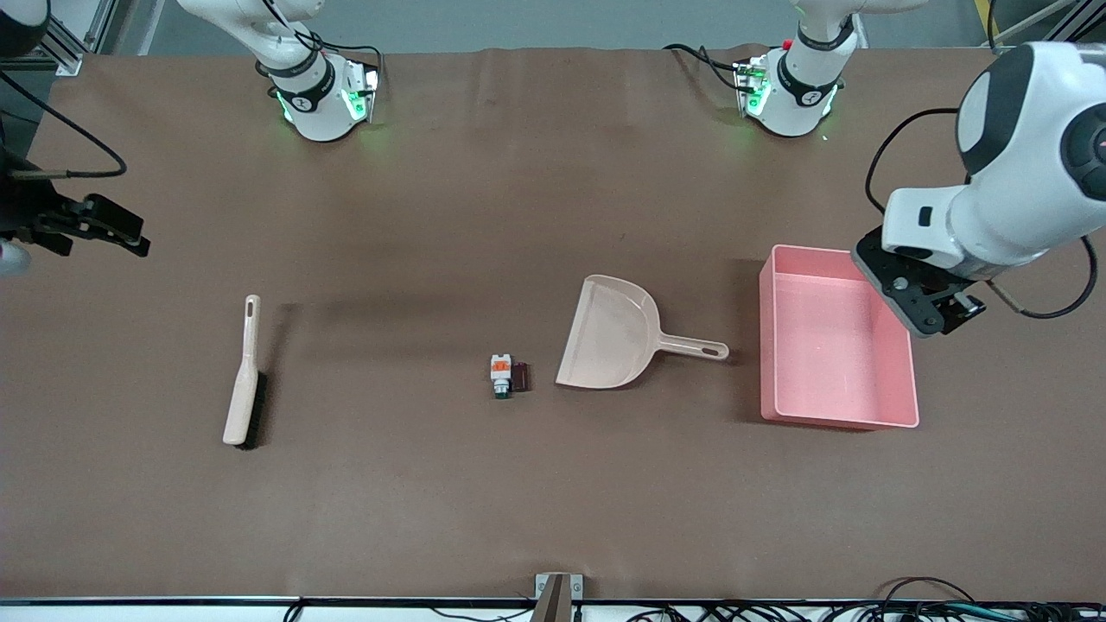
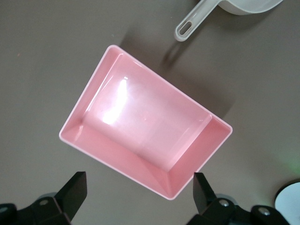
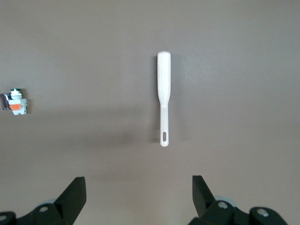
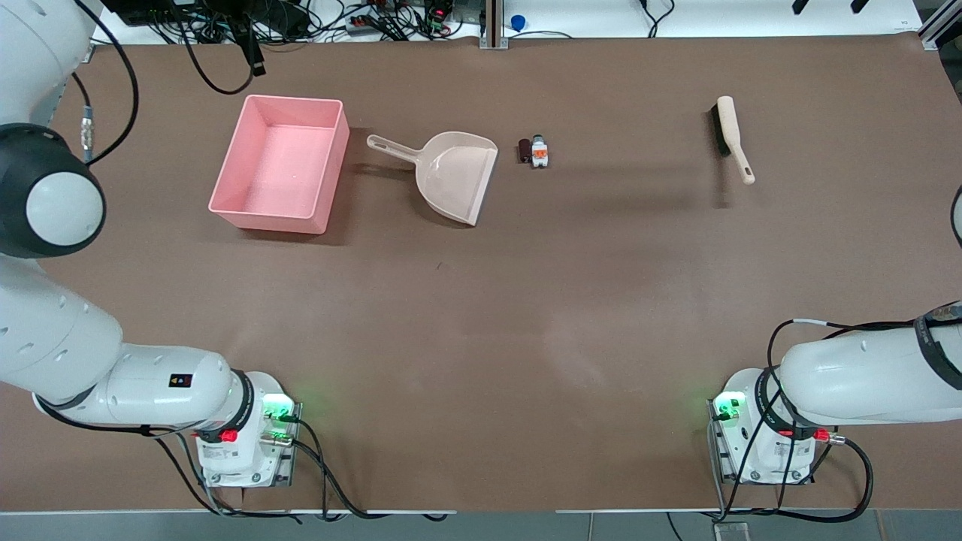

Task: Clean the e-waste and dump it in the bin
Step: 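Move the left gripper toward the dustpan while the right gripper reaches the brush, then grasp the dustpan handle with the left gripper while the right gripper grasps the brush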

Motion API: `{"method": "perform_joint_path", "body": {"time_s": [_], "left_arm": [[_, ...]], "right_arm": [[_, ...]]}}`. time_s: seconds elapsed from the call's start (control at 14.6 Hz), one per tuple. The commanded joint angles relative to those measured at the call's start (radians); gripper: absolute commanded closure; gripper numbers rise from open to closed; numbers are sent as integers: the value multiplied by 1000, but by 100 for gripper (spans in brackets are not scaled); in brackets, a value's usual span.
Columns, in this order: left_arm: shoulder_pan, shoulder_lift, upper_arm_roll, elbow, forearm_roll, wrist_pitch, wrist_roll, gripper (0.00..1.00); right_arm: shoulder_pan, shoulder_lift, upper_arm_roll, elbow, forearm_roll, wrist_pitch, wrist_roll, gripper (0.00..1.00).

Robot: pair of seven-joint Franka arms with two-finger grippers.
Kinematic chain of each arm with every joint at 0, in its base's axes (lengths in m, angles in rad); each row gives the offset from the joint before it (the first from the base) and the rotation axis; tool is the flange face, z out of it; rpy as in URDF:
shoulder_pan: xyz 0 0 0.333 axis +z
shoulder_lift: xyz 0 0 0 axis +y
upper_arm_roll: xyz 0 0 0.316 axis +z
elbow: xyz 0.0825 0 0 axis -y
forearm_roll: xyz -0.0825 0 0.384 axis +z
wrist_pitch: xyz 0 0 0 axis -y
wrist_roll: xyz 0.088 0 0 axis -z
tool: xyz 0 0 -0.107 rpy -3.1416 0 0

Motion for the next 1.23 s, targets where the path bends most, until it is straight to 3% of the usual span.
{"method": "perform_joint_path", "body": {"time_s": [0.0,0.55,0.89,1.16], "left_arm": [[0,28,-17,-29,12,61,29,0],[0,22,-82,-244,20,281,53,0],[-2,1,-128,-350,85,414,-45,0],[0,1,-160,-405,145,482,-93,0]], "right_arm": [[-11,16,9,-62,-2,31,-9,0],[-26,26,9,-354,-1,299,-8,0],[-39,90,9,-401,-1,376,-9,0],[-43,121,9,-528,-1,564,-9,0]]}}
